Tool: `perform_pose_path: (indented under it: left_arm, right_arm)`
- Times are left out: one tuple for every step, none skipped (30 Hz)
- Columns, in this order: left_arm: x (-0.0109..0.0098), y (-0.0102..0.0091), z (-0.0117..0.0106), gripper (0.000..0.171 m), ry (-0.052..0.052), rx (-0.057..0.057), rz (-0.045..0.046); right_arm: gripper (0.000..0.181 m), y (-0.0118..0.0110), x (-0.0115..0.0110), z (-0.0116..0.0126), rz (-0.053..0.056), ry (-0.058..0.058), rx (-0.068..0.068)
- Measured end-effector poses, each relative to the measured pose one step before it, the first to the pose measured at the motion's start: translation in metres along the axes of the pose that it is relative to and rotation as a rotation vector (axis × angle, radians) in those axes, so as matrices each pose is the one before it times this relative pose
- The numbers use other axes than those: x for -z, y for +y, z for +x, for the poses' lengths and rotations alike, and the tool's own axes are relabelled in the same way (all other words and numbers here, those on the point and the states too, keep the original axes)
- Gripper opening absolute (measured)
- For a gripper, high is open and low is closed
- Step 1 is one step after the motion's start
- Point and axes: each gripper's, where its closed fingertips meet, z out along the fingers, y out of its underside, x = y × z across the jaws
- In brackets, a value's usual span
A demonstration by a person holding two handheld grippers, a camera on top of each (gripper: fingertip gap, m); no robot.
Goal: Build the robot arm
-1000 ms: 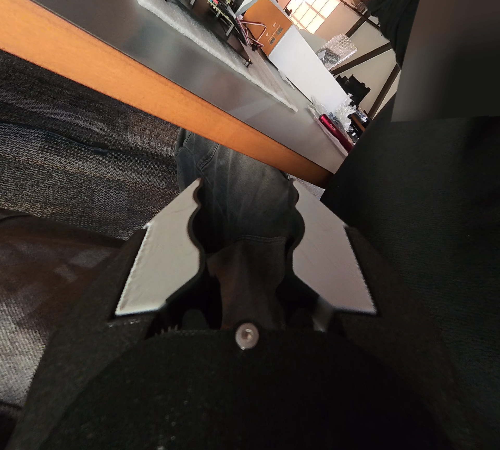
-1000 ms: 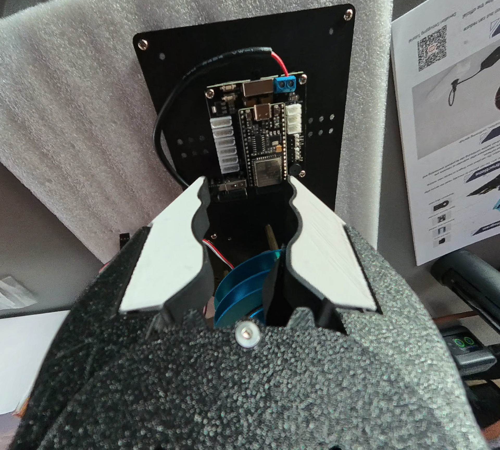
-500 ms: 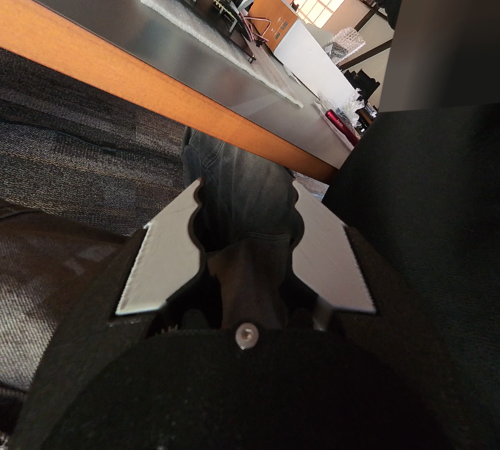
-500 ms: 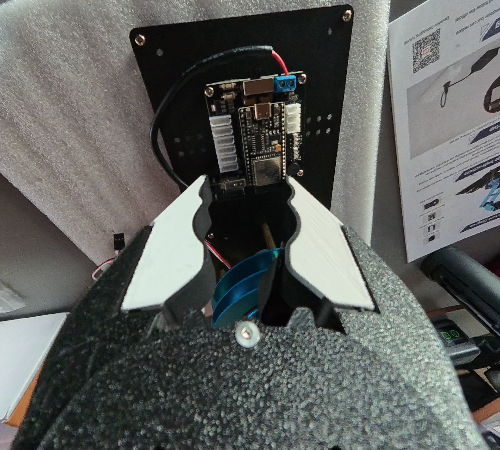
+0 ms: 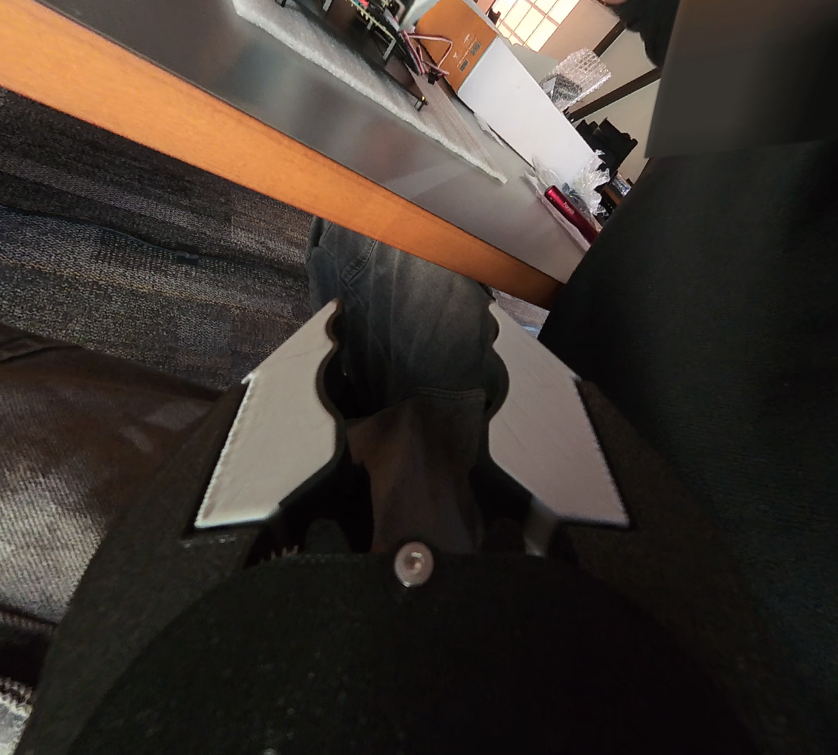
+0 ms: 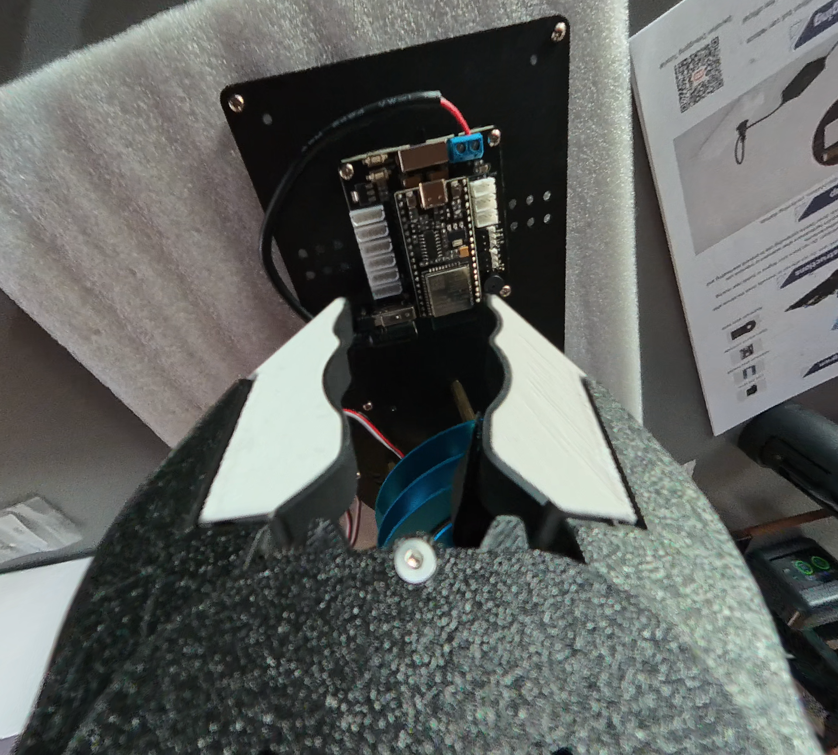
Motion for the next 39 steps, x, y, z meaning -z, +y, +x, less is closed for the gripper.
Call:
perform_pose_path:
  left_arm:
    - [0.00044,-0.00166,0.00072,0.059,0.0029,-0.0025,0.00684]
    - [0.00041,-0.00201,0.00124,0.059,0.0062,-0.0009,0.00819]
    - [0.00056,-0.00207,0.00162,0.059,0.008,-0.0014,0.00869]
    - [0.00054,-0.00239,0.00131,0.059,0.0061,-0.0024,0.01027]
    - [0.00054,-0.0028,0.0008,0.059,0.0043,-0.0014,0.01233]
    - [0.00059,-0.00278,0.00089,0.059,0.0048,0.0002,0.01248]
    - [0.00055,-0.00225,0.00068,0.059,0.0038,0.0022,0.01094]
    - [0.00036,-0.00153,0.00018,0.059,0.0003,0.002,0.00805]
    - [-0.00001,-0.00073,-0.00045,0.059,-0.0049,-0.0001,0.00498]
    - [-0.00018,-0.00025,-0.00066,0.059,-0.0093,-0.0034,0.0031]
    - [-0.00007,-0.00011,-0.0002,0.059,-0.0095,-0.0076,0.00283]
    - [-0.00014,-0.00027,0.00053,0.059,-0.0068,-0.0083,0.00334]
    - [0.00005,-0.00061,0.00174,0.058,-0.0003,-0.0062,0.00502]
    - [-0.00006,-0.00101,0.00252,0.058,0.0074,-0.0021,0.00637]
    - [-0.0002,-0.00125,0.0023,0.059,0.0112,0.004,0.00701]
    - [-0.00028,-0.0014,0.00193,0.059,0.0119,0.0084,0.00648]
    - [-0.00034,-0.00147,0.00145,0.058,0.0112,0.0062,0.00755]
    - [-0.00061,-0.00192,-0.0007,0.056,0.0007,-0.0007,0.00862]
    - [-0.00119,-0.00347,-0.0035,0.055,-0.0176,-0.0125,0.00537]
    - [-0.00242,-0.00575,-0.00385,0.055,-0.0257,-0.024,-0.00206]
    - [-0.00403,-0.0085,-0.00239,0.055,-0.0215,-0.0286,-0.00817]
    - [-0.00661,-0.01056,-0.00274,0.055,-0.0209,-0.0308,-0.01889]
    - [-0.00934,-0.01131,-0.0018,0.056,-0.0077,-0.0428,-0.03793]
    - [-0.01044,-0.01339,0.00119,0.058,0.017,-0.0561,-0.03807]
    - [-0.011,-0.01668,0.00156,0.057,0.0286,-0.0618,-0.02212]
    - [-0.01255,-0.01796,-0.00274,0.055,0.015,-0.0617,-0.02382]
    - [-0.01436,-0.01753,-0.00893,0.049,-0.0091,-0.0636,-0.03446]
    - [-0.01587,-0.01734,-0.01387,0.036,-0.028,-0.0631,-0.03277]
    - [-0.01825,-0.01557,-0.0159,0.024,-0.0286,-0.0574,-0.02949]
    - [-0.02104,-0.01181,-0.01469,0.021,-0.0095,-0.0463,-0.0325]
    - [-0.02328,-0.00555,-0.01288,0.017,0.0122,-0.038,-0.05243]
    - [-0.02381,0.0003,-0.01299,0.003,0.0142,-0.0374,-0.07396]
    - [-0.02295,0.00391,-0.01035,0.0,0.0235,-0.0434,-0.08153]
    - [-0.02076,0.00626,-0.00753,0.0,0.0255,-0.0466,-0.08688]
    - [-0.01749,0.00526,-0.00773,0.0,0.0035,-0.0423,-0.07165]
    - [-0.01396,0.00414,-0.00441,0.0,0.0048,-0.0404,-0.05633]
    - [-0.0107,0.00333,0.00245,0.0,0.0335,-0.0374,-0.042]
    - [-0.00803,0.0028,0.00603,0.0,0.0466,-0.027,-0.03067]
    - [-0.00575,0.00144,0.00603,0.0,0.0428,-0.0163,-0.01621]
  right_arm:
    - [0.063,-0.0021,0.00367,0.00024,0.0034,0.0068,-0.0211]
    - [0.064,-0.002,0.00562,0.00145,0.0032,0.0144,-0.0272]
    - [0.065,-0.00271,0.00777,0.00153,0.0149,0.0233,-0.0267]
    - [0.065,-0.00366,0.00942,0.00156,0.0244,0.0311,-0.0309]
    - [0.061,-0.00172,0.00967,0.00247,0.0151,0.0379,-0.044]
    - [0.06,0.00164,0.00843,0.00391,-0.0022,0.0492,-0.0639]
    - [0.06,0.00382,0.00722,0.00303,-0.0107,0.0506,-0.0759]
    - [0.058,0.00256,0.00626,0.00183,0.0049,0.0541,-0.0927]
    - [0.058,-0.00025,0.00518,-0.0062,0.0268,0.0129,-0.1029]
    - [0.052,-0.00215,0.00395,-0.00713,0.0486,0.0169,-0.1226]
    - [0.044,-0.00062,0.00197,-0.0065,0.0538,0.0232,-0.14]
    - [0.038,0.00294,-0.00065,-0.00734,0.045,0.0181,-0.145]
    - [0.034,0.00677,-0.00347,-0.00472,0.0305,0.0282,-0.1298]
    - [0.03,0.00815,-0.00578,-0.00118,0.0229,0.0403,-0.0954]
    - [0.029,0.00679,-0.0078,-0.00227,0.0327,0.0233,-0.0747]
    - [0.028,0.00653,-0.00885,-0.00181,0.0252,0.0148,-0.0591]
    - [0.024,0.00648,-0.00803,0.0048,0.0125,0.0452,-0.0444]
    - [0.021,0.00546,-0.0057,0.00718,0.0111,0.0519,-0.0249]
    - [0.018,0.00295,-0.00357,0.0053,0.0202,0.0345,-0.0202]
    - [0.013,0.0016,-0.00234,0.00387,0.02,0.018,-0.034]
    - [0.012,-0.00162,-0.00126,0.00008,0.0277,-0.009,-0.0427]
    - [0.011,-0.00321,-0.00022,-0.0011,0.0309,-0.0132,-0.0392]
    - [0.009,-0.00002,-0.00049,-0.00036,0.0096,-0.0038,-0.0221]
    - [0.009,0.00173,-0.00136,-0.00215,0.0,-0.011,0.0022]
    - [0.007,0.00181,-0.00048,0.00111,0.0028,0.0152,0.0143]
    - [0.0,-0.00002,0.0008,0.00133,0.0173,0.0198,0.0211]
    - [0.0,-0.00196,0.00083,-0.00166,0.0245,-0.0038,0.0141]
    - [0.0,-0.00093,0.00072,-0.00024,0.011,-0.0013,0.0002]
    - [0.001,0.00058,0.0006,0.00032,-0.0064,-0.0044,-0.0051]
    - [0.004,-0.00053,0.00096,-0.00076,-0.0034,-0.0157,-0.0086]
    - [0.005,-0.00328,0.00143,-0.00183,0.0168,-0.0249,-0.0093]
    - [0.006,-0.00228,0.00053,-0.00079,0.0128,-0.0177,-0.0147]
    - [0.005,0.00057,-0.00068,0.00088,-0.0016,-0.0052,-0.0112]
    - [0.003,-0.00061,-0.00026,0.00119,0.0122,-0.0002,-0.0038]
    - [0.003,0.00003,-0.0001,-0.00024,0.0049,-0.0079,-0.0064]
    - [0.003,-0.00016,0.00008,0.00014,0.0027,-0.0083,-0.0044]
    - [0.003,-0.00006,-0.00019,-0.00007,0.0019,-0.0081,-0.0082]
    - [0.003,-0.00016,-0.00003,-0.00011,0.0043,-0.0064,-0.0077]
    - [0.003,0.00018,0.00017,-0.00001,0.0038,-0.006,0.0023]
